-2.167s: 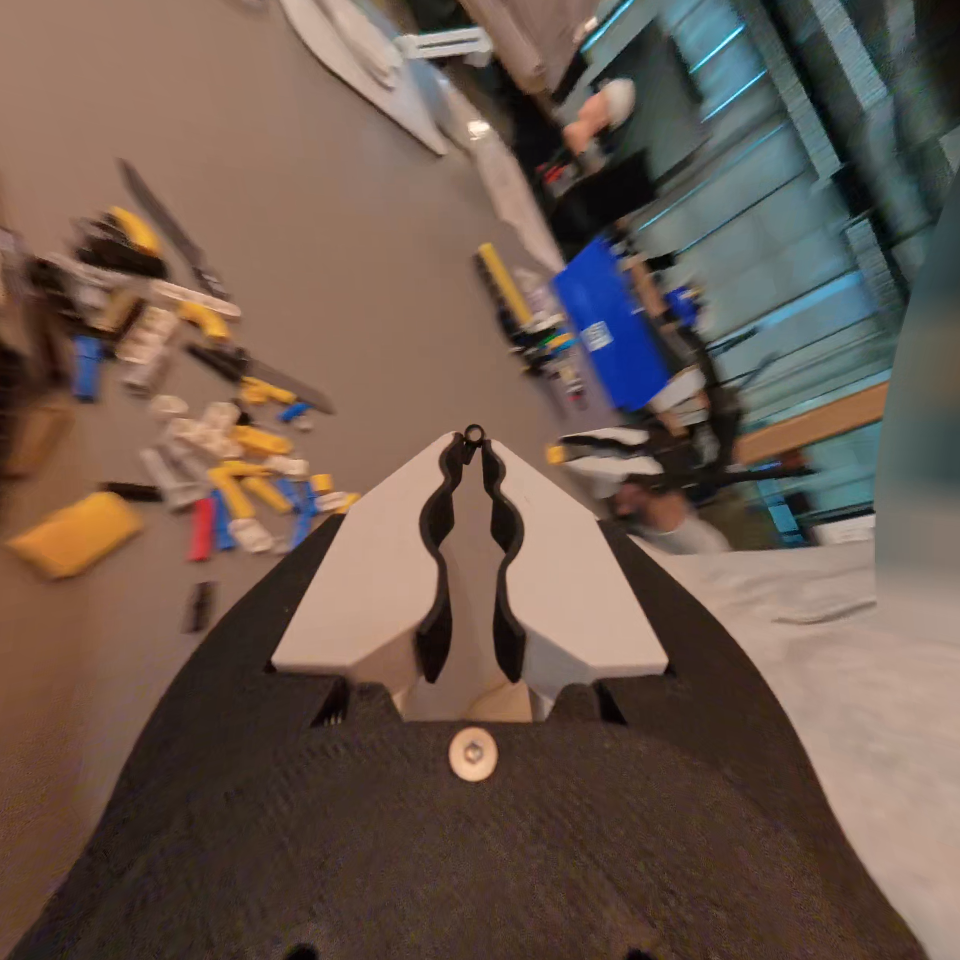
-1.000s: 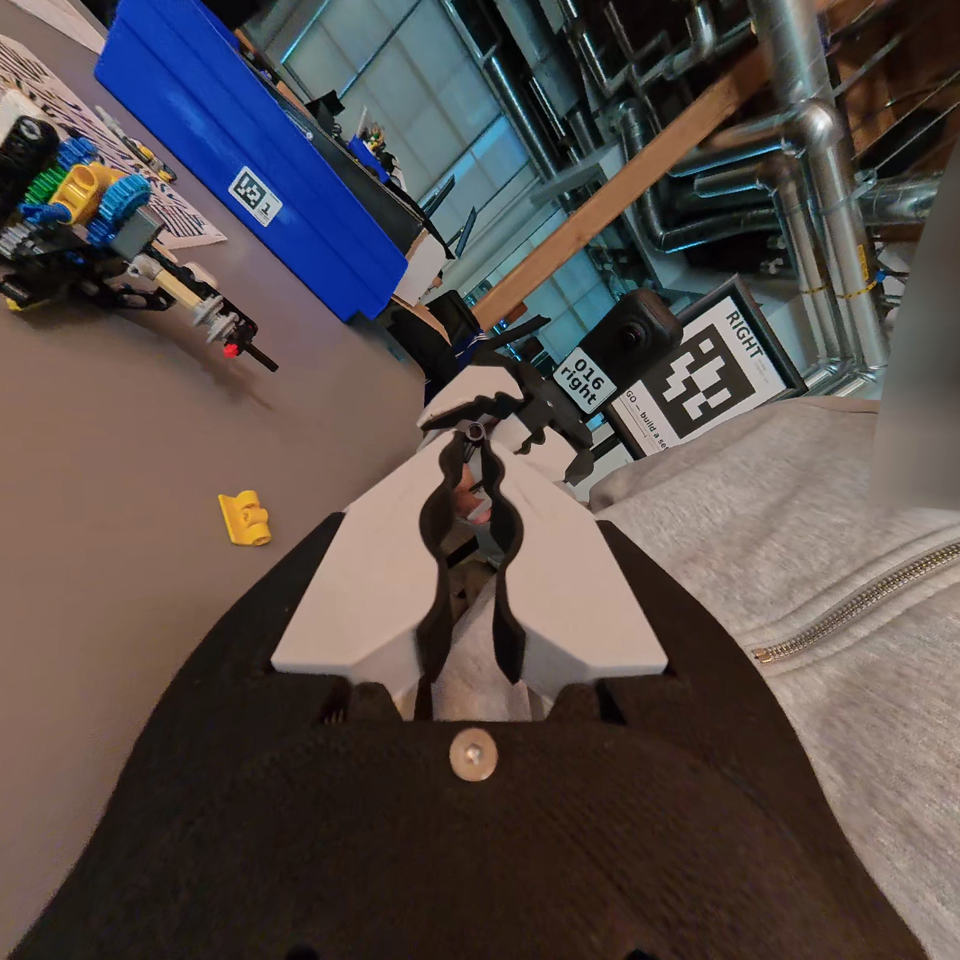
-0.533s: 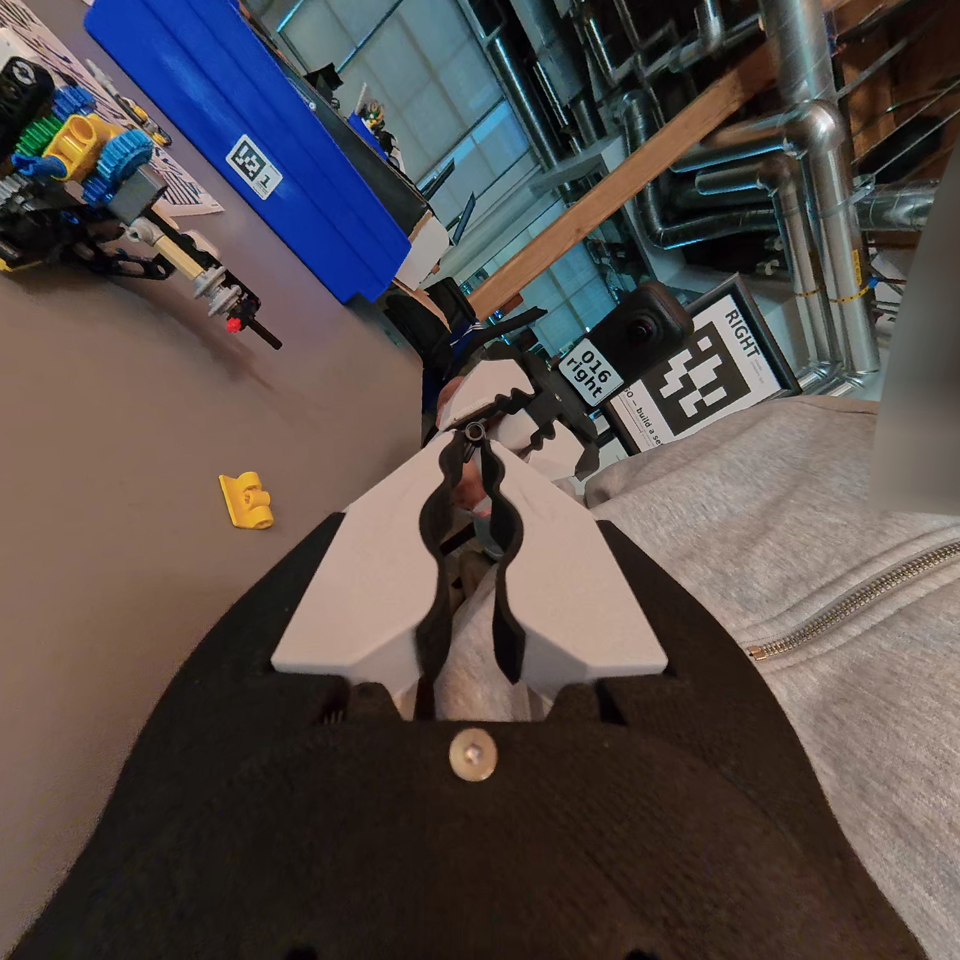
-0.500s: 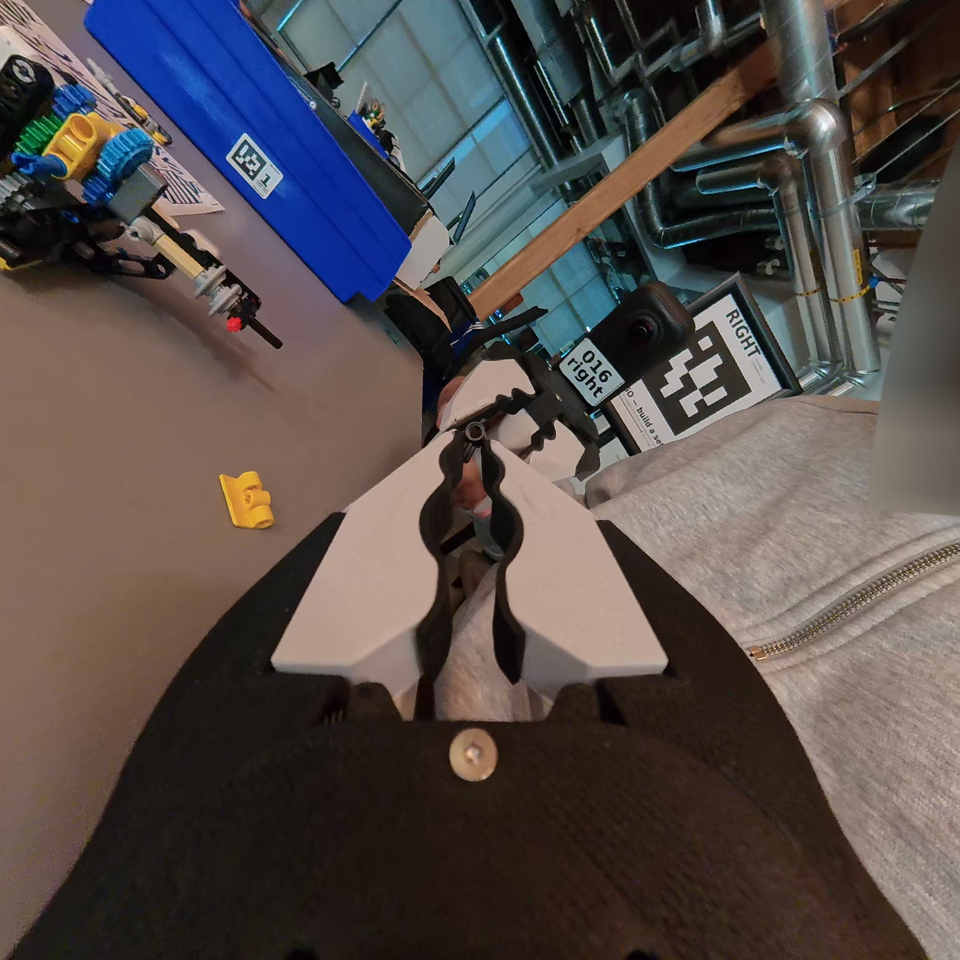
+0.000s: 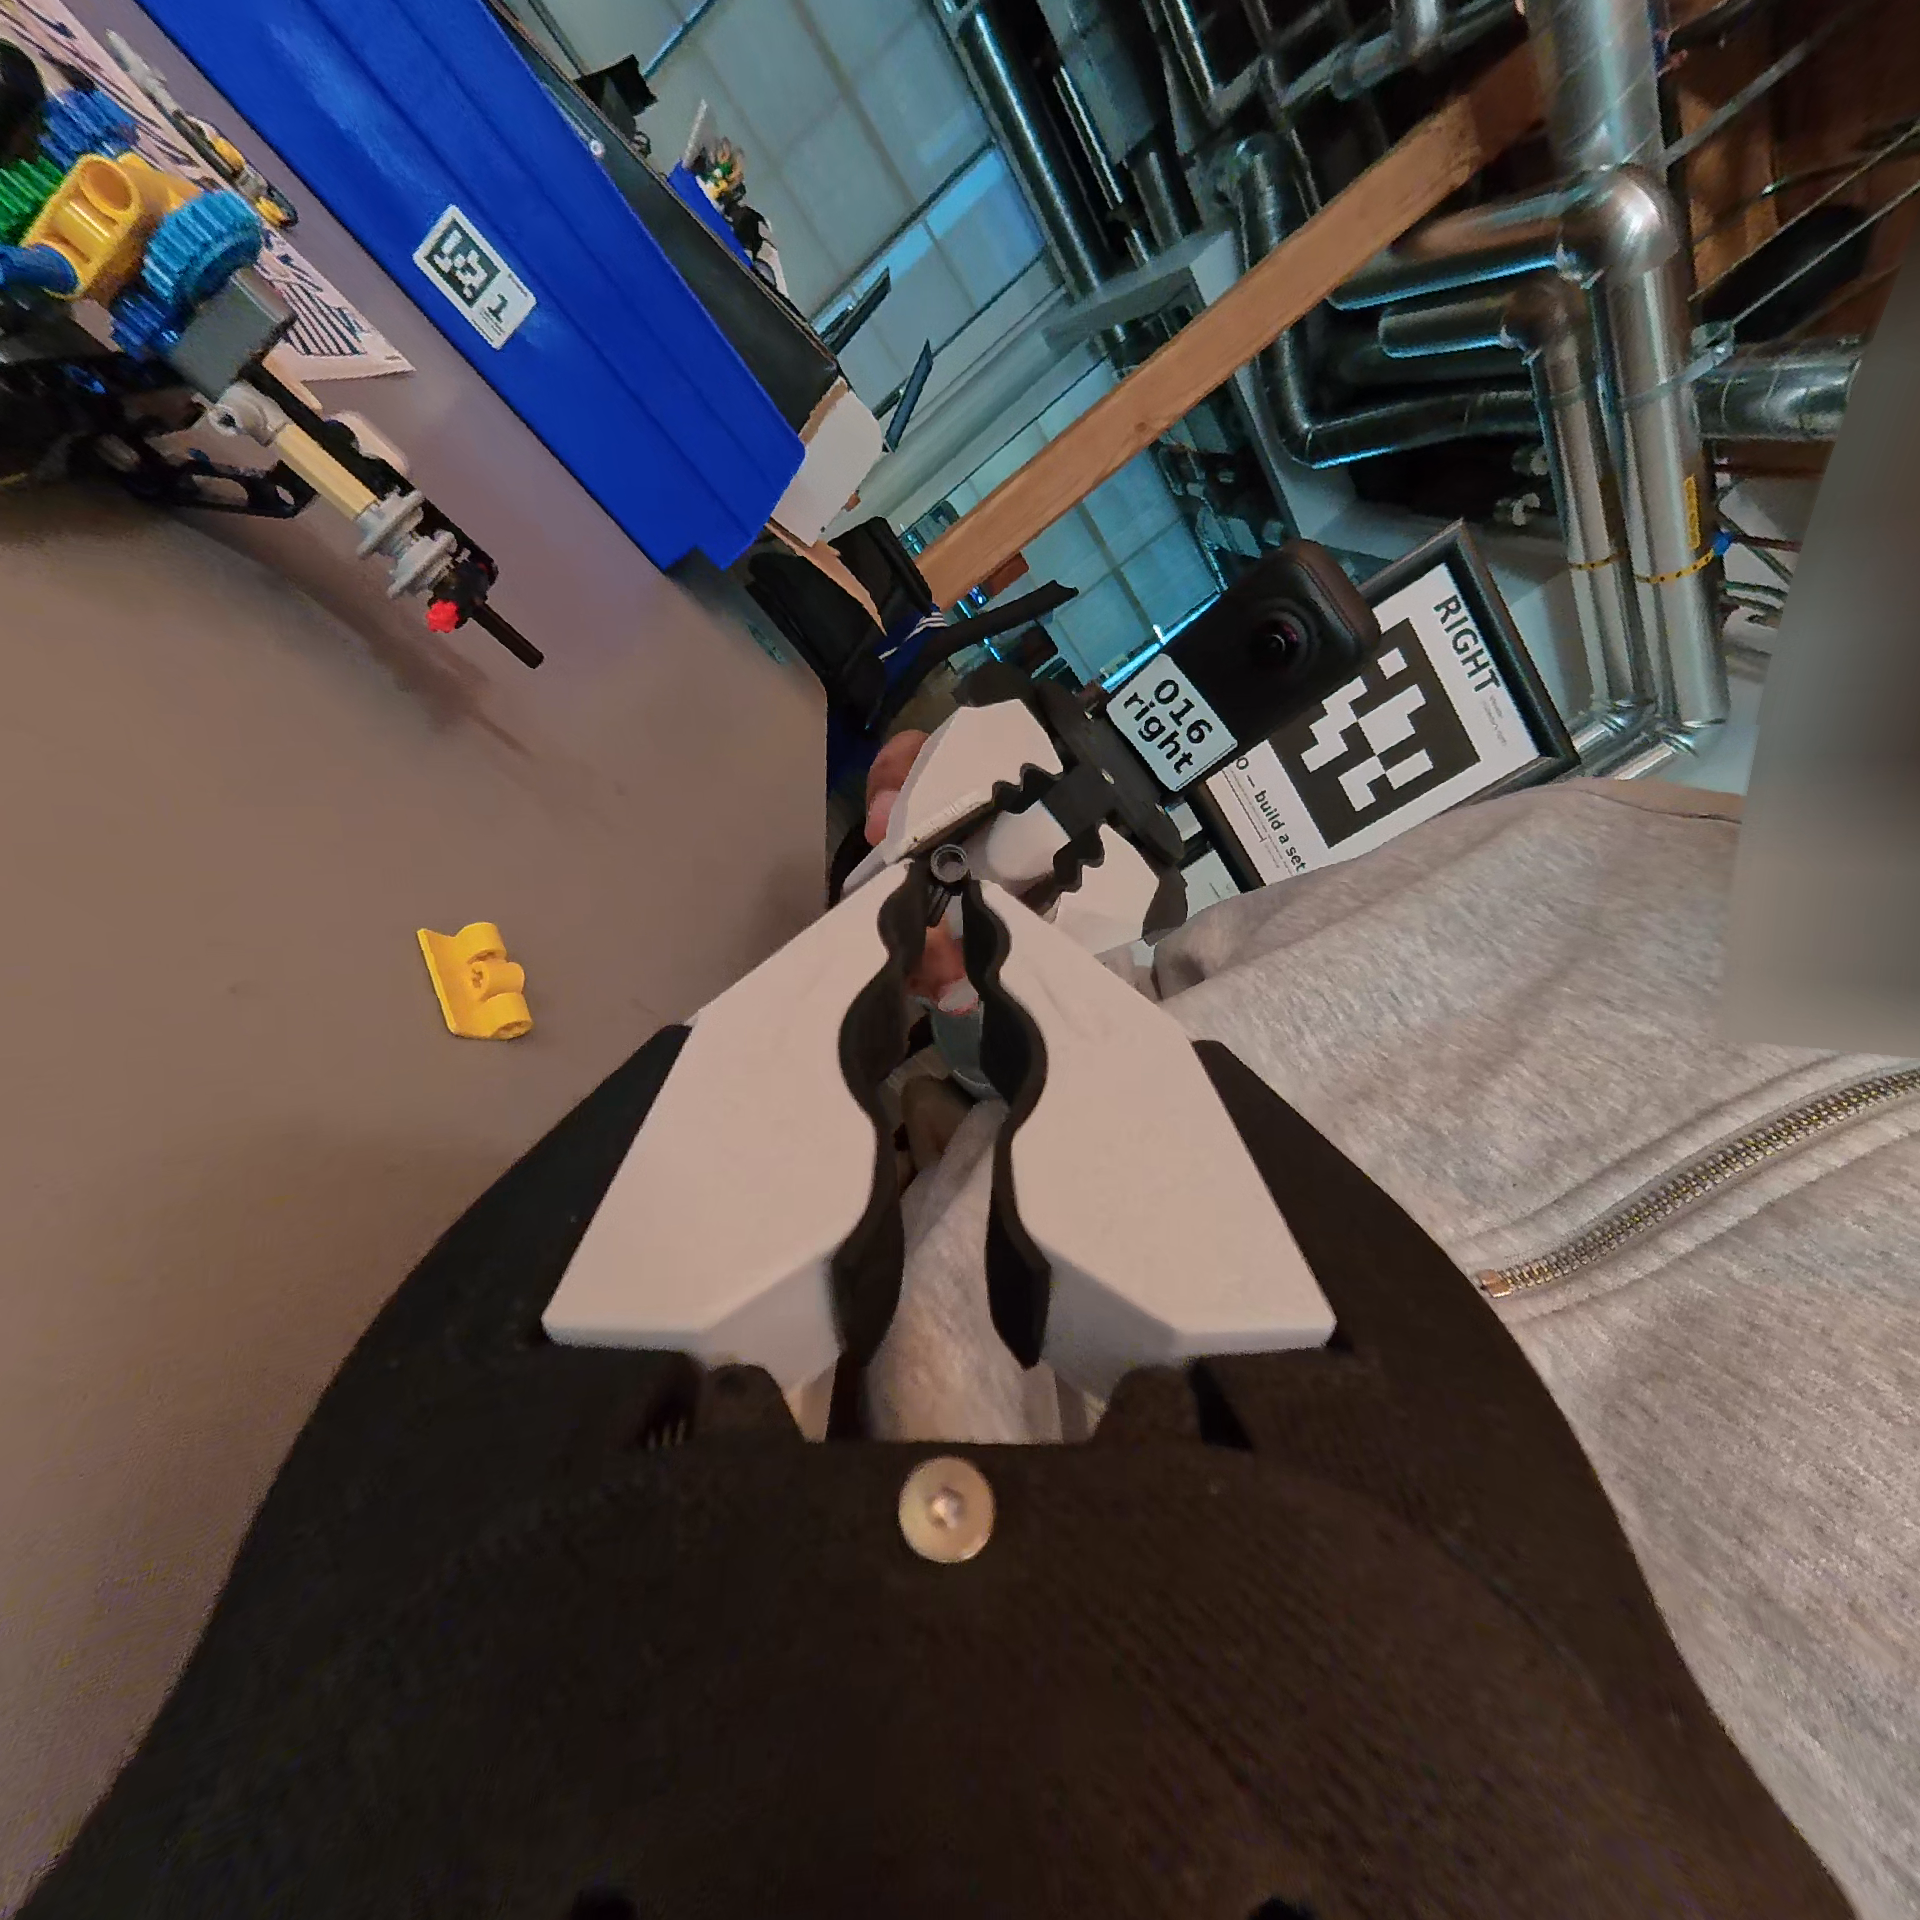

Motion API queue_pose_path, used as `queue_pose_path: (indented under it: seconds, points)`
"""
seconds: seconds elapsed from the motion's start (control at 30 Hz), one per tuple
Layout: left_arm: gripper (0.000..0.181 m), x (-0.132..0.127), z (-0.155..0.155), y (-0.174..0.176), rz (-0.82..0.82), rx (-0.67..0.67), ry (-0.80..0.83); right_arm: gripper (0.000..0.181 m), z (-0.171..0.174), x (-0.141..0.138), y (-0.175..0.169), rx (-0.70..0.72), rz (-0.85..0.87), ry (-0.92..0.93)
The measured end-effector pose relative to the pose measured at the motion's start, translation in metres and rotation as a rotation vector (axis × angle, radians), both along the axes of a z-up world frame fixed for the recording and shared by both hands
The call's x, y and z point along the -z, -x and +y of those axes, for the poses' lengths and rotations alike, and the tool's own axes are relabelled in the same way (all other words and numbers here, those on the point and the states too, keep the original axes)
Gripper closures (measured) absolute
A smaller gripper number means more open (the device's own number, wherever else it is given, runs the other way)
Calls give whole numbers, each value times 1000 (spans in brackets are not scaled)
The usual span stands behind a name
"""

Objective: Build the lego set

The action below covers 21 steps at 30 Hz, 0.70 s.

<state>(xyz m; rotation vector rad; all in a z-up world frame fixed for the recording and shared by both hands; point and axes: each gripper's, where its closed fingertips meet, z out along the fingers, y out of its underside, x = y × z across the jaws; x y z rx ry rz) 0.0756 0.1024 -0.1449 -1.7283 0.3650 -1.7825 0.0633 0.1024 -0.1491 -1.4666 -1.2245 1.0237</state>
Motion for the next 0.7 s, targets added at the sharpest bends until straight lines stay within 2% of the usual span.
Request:
queue_pose_path:
  seconds: [0.13,0.4,0.6,0.7]
  points:
    - [177,-1,-11,-2,-32,107,46,160,-5,-1,-1,-43,13,27]
    - [177,-18,-39,3,-227,385,186,158,-38,-14,-1,-277,101,155]
    - [177,-21,-48,4,-300,489,285,167,-49,-26,-4,-329,159,112]
    - [177,-19,-52,3,-281,513,289,170,-51,-25,-4,-332,151,91]
